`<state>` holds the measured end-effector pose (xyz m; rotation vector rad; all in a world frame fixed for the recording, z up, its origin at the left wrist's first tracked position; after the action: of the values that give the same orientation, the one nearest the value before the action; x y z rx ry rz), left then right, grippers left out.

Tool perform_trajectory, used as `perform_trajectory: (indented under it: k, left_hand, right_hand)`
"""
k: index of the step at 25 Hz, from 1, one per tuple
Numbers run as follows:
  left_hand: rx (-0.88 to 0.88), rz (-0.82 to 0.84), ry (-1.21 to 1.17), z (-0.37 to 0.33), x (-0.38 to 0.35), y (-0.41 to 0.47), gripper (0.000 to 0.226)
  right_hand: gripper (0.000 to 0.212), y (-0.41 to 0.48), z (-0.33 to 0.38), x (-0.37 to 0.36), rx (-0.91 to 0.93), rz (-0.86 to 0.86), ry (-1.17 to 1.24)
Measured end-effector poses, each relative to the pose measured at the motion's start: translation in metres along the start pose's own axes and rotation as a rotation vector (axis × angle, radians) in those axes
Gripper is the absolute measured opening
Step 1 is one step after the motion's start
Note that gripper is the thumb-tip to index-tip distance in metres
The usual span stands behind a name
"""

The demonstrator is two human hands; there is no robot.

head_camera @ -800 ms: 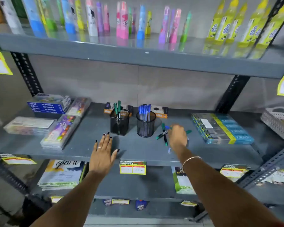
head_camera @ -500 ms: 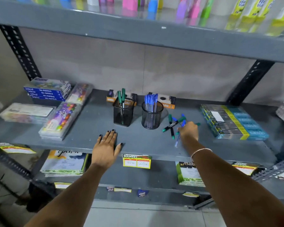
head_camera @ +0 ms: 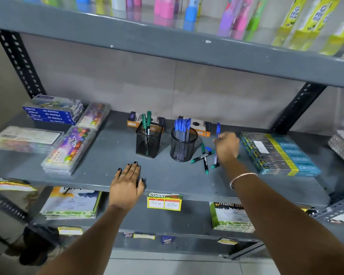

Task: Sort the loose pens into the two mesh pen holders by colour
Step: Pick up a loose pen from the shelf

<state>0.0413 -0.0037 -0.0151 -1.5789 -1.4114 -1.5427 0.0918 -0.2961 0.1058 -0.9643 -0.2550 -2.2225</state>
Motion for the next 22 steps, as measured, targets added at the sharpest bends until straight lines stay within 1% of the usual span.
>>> perform_trajectory:
  k: [3, 4, 6, 8, 10, 12, 15, 18, 21, 22]
  left_hand:
    - [0.014, -0.014, -0.012, 0.002, -0.002, 0.0, 0.056]
    - [0.015, -0.017, -0.017, 0.002, -0.003, 0.001, 0.056]
    - [0.018, -0.014, -0.025, 0.004, -0.005, 0.002, 0.056]
    - [0.017, -0.008, -0.026, 0.004, -0.006, 0.001, 0.057]
    - [0.018, -0.007, -0.027, 0.005, -0.006, 0.001, 0.057]
    - [0.015, -0.011, -0.02, 0.005, -0.007, 0.002, 0.057]
    - [0.003, -0.02, -0.012, 0.004, -0.006, 0.002, 0.057]
    - [0.002, -0.022, 0.0, 0.003, -0.004, 0.002, 0.058]
    - [0.002, -0.014, 0.019, 0.003, -0.004, 0.002, 0.058]
    - [0.003, -0.01, 0.022, 0.003, -0.004, 0.002, 0.058]
  right_hand:
    - [0.02, -0.004, 0.062, 0.005, 0.13, -0.012, 0.208]
    - [0.02, -0.006, 0.081, 0.003, 0.164, -0.006, 0.236]
    - [0.022, -0.006, 0.103, -0.013, 0.226, 0.042, 0.149]
    - [0.024, -0.005, 0.103, -0.038, 0.24, 0.113, -0.015]
    - [0.022, -0.005, 0.091, -0.059, 0.214, 0.158, -0.106]
    - [0.02, -0.007, 0.081, -0.07, 0.206, 0.15, -0.159]
    - [0.018, -0.012, 0.08, -0.075, 0.243, 0.132, -0.225]
    - [0.007, -0.009, 0.082, -0.068, 0.252, 0.125, -0.22]
    - [0.005, 0.003, 0.078, -0.046, 0.202, 0.072, -0.097]
    - [0.008, 0.007, 0.071, -0.038, 0.168, 0.038, -0.054]
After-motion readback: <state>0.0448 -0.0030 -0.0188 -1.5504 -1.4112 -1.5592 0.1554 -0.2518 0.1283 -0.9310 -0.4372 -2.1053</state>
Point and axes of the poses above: each hand's wrist, its own y-axis towards the middle knuckle, its own x-axis out of the back of the hand, z = x × y, the point moved 3 cm from there along y, towards the middle knuckle, and after that the axes turned 11 degrees about -x, right-handed, at the moved point
